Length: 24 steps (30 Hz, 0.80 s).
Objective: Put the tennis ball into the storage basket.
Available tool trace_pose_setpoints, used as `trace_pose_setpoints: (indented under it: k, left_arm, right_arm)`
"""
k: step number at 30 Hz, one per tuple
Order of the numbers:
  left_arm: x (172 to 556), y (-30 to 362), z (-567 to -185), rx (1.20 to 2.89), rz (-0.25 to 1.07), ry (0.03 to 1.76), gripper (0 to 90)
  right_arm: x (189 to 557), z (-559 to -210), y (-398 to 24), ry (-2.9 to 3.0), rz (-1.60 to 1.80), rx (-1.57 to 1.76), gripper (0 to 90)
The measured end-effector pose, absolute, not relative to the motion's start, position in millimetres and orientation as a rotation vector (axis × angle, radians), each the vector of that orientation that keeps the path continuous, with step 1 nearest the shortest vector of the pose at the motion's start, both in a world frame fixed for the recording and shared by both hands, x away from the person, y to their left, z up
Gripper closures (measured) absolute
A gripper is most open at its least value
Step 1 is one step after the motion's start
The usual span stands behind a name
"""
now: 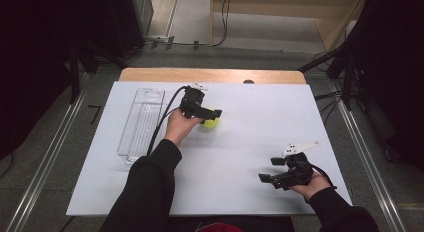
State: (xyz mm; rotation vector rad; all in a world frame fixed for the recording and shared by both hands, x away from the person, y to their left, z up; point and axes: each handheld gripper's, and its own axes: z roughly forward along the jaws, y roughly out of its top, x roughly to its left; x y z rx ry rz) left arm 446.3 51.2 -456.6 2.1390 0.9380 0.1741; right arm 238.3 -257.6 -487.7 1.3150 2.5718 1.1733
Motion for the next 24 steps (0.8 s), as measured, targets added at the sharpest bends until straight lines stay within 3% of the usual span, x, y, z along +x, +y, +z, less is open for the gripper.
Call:
trace_pose_setpoints:
  k: [24]
  left_arm:
    - [447, 48, -481, 2.19, 0.162, 0.967, 5.6]
  right_arm:
    - [238, -488, -257, 2.581, 1.169, 1.305, 14.1]
